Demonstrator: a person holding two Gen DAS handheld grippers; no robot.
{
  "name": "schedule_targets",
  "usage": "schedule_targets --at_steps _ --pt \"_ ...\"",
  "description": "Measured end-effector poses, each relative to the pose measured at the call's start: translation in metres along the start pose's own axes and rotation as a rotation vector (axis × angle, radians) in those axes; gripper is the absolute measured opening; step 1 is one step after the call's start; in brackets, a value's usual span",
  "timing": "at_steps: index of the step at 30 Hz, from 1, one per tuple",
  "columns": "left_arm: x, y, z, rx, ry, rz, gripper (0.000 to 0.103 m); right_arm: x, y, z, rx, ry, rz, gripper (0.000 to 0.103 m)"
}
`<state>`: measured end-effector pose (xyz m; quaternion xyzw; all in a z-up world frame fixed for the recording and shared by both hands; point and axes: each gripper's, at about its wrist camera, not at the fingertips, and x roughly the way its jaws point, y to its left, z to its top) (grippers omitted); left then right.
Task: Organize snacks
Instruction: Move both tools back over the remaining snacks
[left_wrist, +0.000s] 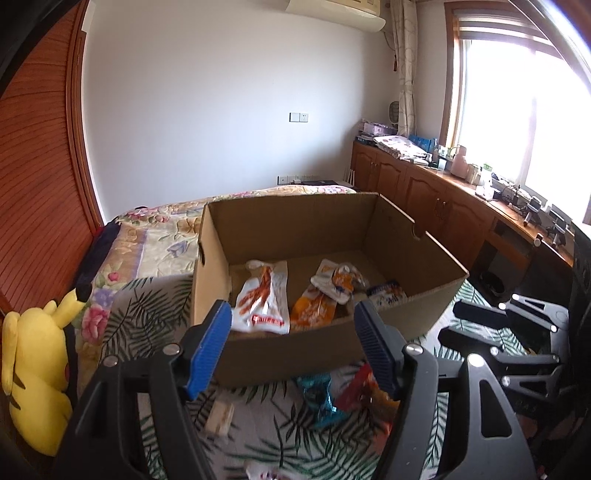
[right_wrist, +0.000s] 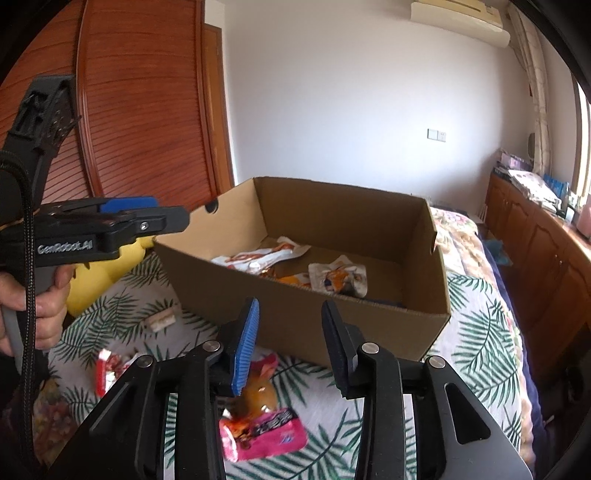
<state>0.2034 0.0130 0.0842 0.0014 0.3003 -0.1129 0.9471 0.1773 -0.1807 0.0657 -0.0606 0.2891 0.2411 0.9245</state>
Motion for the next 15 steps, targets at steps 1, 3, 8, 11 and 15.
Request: schedule_targets --at_steps 1,3,8,11,15 --pt "-0.002 0.001 -0.004 -0.002 0.002 -0.002 0.069 -0.001 0.002 -0.002 -0.001 0.002 -0.001 0.037" --pt "-0.006 0.002 -0.013 -0.005 0.007 -0.003 0.070 -0.003 0.005 -0.006 -0.002 0.008 -0.002 0.039" --pt "-0.010 0.008 -0.040 -0.012 0.035 0.002 0.070 0.002 0.010 -0.023 -0.003 0.047 -0.009 0.043" --pt "-0.010 0.011 -0.059 -0.021 0.060 0.001 0.070 0.009 0.012 -0.035 0.001 0.076 -0.014 0.045" --pt "-0.007 0.015 -0.080 -0.026 0.097 0.008 0.070 0.019 0.009 -0.046 0.022 0.112 -0.011 0.047"
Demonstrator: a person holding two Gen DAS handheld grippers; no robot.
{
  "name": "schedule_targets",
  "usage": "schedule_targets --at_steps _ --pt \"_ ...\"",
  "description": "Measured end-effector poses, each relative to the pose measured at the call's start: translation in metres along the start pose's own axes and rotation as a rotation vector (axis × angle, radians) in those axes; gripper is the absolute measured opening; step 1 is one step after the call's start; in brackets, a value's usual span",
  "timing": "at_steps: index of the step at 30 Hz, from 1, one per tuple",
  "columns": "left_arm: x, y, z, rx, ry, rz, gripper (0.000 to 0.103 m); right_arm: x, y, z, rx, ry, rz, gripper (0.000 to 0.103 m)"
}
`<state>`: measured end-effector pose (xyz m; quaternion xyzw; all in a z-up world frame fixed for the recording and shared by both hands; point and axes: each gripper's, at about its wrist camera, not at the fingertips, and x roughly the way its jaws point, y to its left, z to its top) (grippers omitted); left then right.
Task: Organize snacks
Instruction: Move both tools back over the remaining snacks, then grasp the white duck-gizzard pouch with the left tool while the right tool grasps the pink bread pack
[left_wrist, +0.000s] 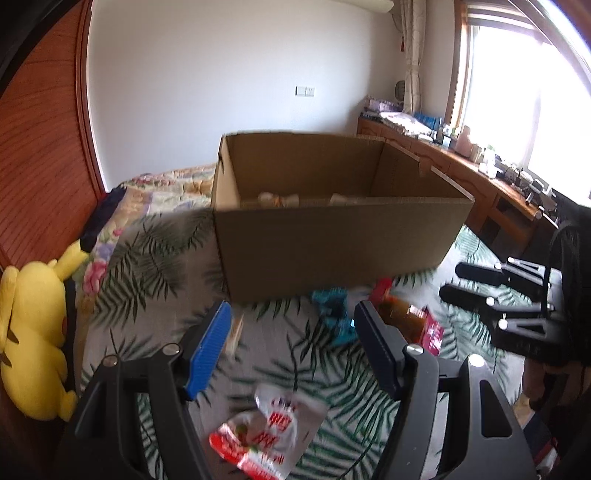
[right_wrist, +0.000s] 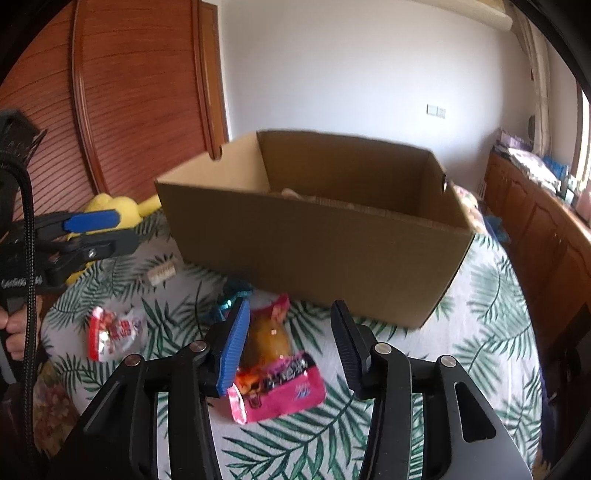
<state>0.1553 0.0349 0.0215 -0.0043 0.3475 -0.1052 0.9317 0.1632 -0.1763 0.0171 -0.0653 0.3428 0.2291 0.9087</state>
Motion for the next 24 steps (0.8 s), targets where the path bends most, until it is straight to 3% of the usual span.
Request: schedule_targets --at_steps 16,24 --pt "0.013 0.014 -0.057 -0.005 0.097 0.000 0.070 0.042 0.005 -0.019 0.012 0.101 0.017 0.050" --pt "0.017 0.019 -0.068 -0.006 0.126 -0.002 0.070 0.055 0.007 -0.017 0.006 0.120 0.014 0.057"
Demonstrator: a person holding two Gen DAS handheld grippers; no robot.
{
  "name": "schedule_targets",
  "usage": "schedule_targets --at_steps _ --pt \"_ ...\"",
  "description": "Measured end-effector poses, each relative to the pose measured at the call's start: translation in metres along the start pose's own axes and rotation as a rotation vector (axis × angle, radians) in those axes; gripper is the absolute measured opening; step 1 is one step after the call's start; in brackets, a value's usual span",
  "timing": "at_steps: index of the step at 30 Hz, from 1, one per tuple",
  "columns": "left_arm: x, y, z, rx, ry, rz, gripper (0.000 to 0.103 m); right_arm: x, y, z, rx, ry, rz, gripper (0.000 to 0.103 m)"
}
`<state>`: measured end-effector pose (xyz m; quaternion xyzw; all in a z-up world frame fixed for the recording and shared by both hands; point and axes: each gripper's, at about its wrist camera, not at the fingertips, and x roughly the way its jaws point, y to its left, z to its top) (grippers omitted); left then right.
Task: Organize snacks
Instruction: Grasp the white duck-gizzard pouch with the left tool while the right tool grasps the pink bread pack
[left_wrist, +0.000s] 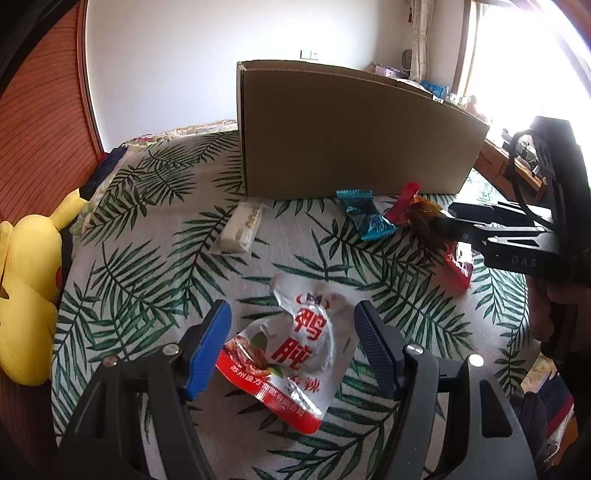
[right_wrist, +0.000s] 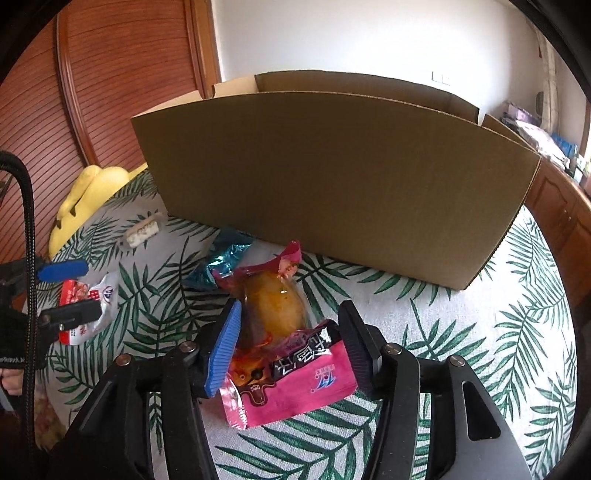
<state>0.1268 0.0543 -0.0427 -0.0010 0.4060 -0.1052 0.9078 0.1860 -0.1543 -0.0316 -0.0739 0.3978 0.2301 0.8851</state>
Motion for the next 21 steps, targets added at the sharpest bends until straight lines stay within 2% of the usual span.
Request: schedule_targets --at_steps 4,16,18,20,21 --pt "0.004 0.000 -0.004 0.008 0.020 0.002 0.070 0.011 0.005 0.001 -0.018 0.016 0.011 0.062" --pt "0.015 -0.004 -0.004 0.033 0.047 0.024 0.070 0.022 -0.003 0.001 0.028 0.043 0.067 0.067" --pt "0.017 -0.009 -0.003 0.056 0.053 0.041 0.067 0.022 0.000 0.001 0.014 0.045 0.052 0.067" --pt "0.016 -0.013 -0.003 0.066 0.055 0.031 0.056 0.022 0.002 0.001 0.003 0.046 0.041 0.068" --pt "0.015 -0.014 -0.003 0.066 0.057 0.030 0.055 0.022 0.003 0.001 0.000 0.047 0.038 0.068"
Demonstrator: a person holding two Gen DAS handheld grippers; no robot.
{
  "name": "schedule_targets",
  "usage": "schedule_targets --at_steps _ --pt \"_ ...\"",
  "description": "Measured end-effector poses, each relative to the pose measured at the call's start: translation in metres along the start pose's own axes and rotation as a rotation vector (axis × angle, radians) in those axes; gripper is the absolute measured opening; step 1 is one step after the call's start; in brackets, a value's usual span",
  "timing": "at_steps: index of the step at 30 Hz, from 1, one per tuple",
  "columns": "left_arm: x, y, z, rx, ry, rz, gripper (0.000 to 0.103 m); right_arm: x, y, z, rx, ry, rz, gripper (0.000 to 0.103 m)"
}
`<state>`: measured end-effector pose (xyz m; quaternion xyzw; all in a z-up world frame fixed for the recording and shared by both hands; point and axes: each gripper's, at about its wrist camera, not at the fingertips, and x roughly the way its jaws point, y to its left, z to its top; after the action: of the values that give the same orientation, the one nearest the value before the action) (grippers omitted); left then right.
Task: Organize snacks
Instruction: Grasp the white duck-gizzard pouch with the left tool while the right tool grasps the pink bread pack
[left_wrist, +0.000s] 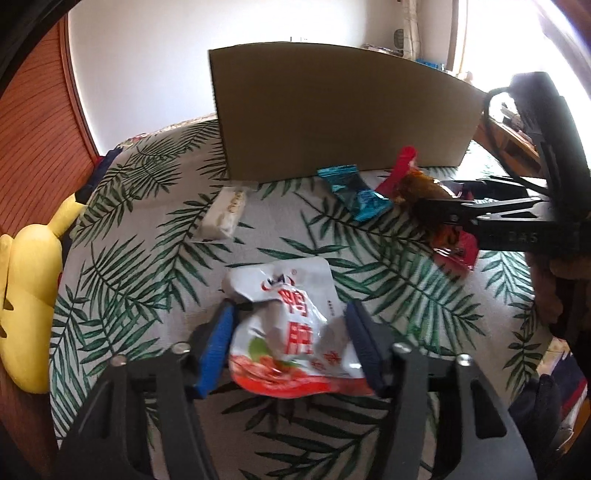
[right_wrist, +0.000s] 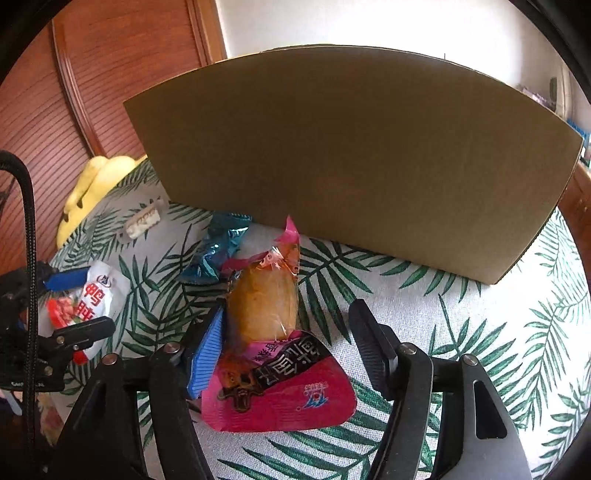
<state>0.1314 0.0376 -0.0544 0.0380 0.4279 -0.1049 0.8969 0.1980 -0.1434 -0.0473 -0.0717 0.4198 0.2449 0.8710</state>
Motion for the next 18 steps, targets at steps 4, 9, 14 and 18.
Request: schedule_targets --at_steps 4,9,14,18 --pt "-0.004 -0.005 -0.002 0.003 -0.007 -0.025 0.041 0.001 0.001 0.000 -0.001 0.000 -0.002 0.068" --pt "-0.015 -0.011 -0.002 0.005 -0.036 -0.038 0.029 0.005 0.004 0.001 -0.004 0.002 -0.015 0.071" --pt "-0.027 -0.018 -0.002 0.012 -0.068 -0.046 0.023 0.003 0.002 0.000 -0.004 0.003 -0.015 0.071" --pt "-0.035 -0.029 -0.003 0.029 -0.079 -0.070 0.022 0.003 0.003 0.001 -0.006 0.003 -0.017 0.071"
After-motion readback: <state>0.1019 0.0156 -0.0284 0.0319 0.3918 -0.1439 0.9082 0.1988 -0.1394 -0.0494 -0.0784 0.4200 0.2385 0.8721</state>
